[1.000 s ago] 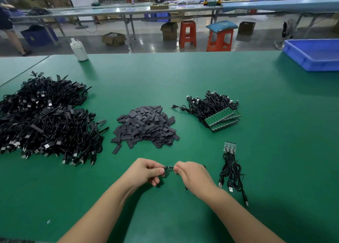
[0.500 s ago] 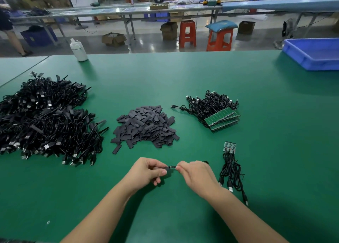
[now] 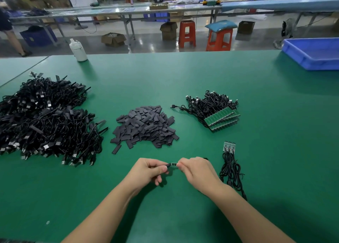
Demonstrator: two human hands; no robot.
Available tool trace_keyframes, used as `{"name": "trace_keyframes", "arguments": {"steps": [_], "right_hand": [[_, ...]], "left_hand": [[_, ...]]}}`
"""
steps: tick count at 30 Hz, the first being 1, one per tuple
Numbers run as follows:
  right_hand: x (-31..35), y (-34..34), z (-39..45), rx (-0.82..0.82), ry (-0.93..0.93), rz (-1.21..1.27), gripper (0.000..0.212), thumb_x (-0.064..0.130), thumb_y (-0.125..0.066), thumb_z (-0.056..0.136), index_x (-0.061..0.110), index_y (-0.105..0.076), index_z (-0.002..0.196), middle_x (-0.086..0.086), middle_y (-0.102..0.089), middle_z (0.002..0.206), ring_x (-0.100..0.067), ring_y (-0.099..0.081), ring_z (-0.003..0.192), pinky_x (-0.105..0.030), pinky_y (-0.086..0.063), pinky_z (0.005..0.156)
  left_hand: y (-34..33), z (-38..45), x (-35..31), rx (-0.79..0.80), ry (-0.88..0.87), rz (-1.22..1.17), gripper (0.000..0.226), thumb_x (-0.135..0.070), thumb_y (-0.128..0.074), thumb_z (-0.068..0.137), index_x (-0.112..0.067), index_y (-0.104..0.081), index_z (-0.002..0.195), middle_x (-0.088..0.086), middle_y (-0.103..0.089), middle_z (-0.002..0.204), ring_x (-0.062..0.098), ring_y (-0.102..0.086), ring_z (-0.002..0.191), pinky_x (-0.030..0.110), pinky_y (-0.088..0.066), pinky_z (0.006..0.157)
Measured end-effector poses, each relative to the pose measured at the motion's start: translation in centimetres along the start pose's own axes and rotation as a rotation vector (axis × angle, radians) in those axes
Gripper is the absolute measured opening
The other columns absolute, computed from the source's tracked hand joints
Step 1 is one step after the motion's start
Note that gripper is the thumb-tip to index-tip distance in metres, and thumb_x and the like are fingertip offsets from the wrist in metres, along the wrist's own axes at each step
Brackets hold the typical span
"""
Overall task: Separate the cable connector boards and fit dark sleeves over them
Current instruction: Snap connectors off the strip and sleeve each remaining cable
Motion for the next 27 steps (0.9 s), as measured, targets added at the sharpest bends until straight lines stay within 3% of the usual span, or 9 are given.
{"name": "trace_keyframes", "arguments": {"steps": [3,8,11,16,27], "right_hand": [[0.5,0.5,-0.1,-0.067,0.064,-0.05,0.032,0.044,-0.043,0.102,0.023,-0.067,0.096,-0.005,-0.057,0.066,-0.028,-0.053,0.065,-0.034,-0.042,0.063],[1.6,1.7,-0.1,-0.228,0.246,-0.191,0.036,0.042,-0.045,0.096,0.022,-0.066,0.075,0.002,-0.047,0.051,-0.019,-0.043,0.05,-0.028,-0.04,0.049],[2.0,1.7,-0.2,-0.264,0.321,-0.246,0.036,0.039,-0.045,0.098,0.022,-0.065,0.073,0.007,-0.049,0.048,-0.017,-0.042,0.052,-0.029,-0.041,0.052],[2.4,2.1,-0.3,-0.336,0.37,-0.313,0.031,0.034,-0.051,0.099,0.022,-0.065,0.073,0.007,-0.047,0.049,-0.018,-0.044,0.053,-0.031,-0.042,0.053],[2.4,3.1,-1.2,-0.45,0.405,-0.308,0.026,0.027,-0.056,0.101,0.016,-0.07,0.083,0.003,-0.044,0.055,-0.02,-0.042,0.056,-0.032,-0.04,0.054]], "left_hand": [[-0.2,-0.2,0.1,0.081,0.081,-0.105,0.02,-0.012,-0.074,0.079,0.001,-0.076,0.094,0.016,-0.072,0.083,0.011,-0.052,0.048,0.022,-0.045,0.046],[0.3,-0.3,0.6,0.208,0.224,-0.104,0.02,-0.015,-0.077,0.074,-0.003,-0.077,0.09,0.012,-0.072,0.081,0.008,-0.052,0.048,0.019,-0.043,0.046],[0.5,-0.4,0.1,0.229,0.188,-0.04,0.021,-0.013,-0.079,0.073,-0.002,-0.076,0.091,0.014,-0.071,0.081,0.011,-0.055,0.05,0.021,-0.046,0.048],[0.4,-0.5,-1.0,0.131,0.089,0.089,0.016,-0.011,-0.079,0.075,-0.005,-0.076,0.089,0.011,-0.063,0.058,0.014,-0.054,0.045,0.024,-0.048,0.049],[-0.1,-1.1,-2.5,0.107,0.017,0.167,0.006,-0.01,-0.075,0.084,-0.012,-0.078,0.088,0.013,-0.065,0.059,0.017,-0.055,0.046,0.024,-0.05,0.054]]}}
Point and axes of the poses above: each hand's wrist, its own z-axis towards the middle knuckle, its own y-axis out of the back of the hand, x = y × z, the point moved 5 cm from there along z, towards the middle knuckle
